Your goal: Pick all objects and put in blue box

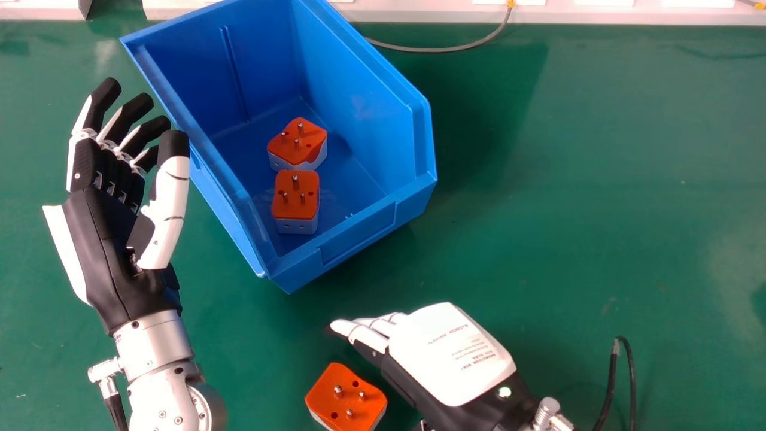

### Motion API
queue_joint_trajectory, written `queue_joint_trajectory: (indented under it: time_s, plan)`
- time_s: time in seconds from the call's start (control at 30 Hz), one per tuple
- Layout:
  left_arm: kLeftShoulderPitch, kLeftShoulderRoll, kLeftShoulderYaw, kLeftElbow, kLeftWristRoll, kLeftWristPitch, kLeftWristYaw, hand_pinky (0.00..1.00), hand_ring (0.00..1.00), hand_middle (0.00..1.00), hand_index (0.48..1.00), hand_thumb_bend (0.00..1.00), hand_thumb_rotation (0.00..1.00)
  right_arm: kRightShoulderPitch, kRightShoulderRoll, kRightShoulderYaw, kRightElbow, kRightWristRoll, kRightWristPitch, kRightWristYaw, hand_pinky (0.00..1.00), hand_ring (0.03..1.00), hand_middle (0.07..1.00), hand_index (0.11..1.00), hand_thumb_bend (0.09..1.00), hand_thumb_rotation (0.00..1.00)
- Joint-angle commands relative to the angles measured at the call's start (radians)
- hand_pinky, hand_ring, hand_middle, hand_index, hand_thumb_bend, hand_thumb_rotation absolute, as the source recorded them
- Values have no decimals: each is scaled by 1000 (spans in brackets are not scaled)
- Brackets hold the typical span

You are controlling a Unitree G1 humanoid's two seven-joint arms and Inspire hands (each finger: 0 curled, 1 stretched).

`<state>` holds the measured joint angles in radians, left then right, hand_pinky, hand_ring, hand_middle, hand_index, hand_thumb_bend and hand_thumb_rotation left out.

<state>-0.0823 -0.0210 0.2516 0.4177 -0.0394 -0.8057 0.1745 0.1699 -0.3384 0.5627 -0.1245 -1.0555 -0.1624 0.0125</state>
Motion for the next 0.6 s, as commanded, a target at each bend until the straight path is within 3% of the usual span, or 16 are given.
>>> queue_joint_trajectory:
  time_s: [0.0,0.23,0.37,0.57]
  plan:
    - [-11,7,-8,-12,2,-9,-9,647,705,767,815,629,406,-13,-1,5,-4,1,-3,-17,566,772,815,841,909,314]
    - [-11,7,-9,-17,6,-3,-7,653,706,766,814,639,414,-28,-16,25,2,-14,-9,-3,567,779,820,832,876,283]
    - [-13,7,-9,-13,-4,-9,-14,655,707,768,815,639,414,-37,-22,34,5,-15,-8,-3,570,777,819,824,871,280]
    - [-14,7,-8,-11,-2,-8,-18,658,709,768,816,636,413,-41,-26,40,-2,-17,4,18,570,780,821,811,863,273]
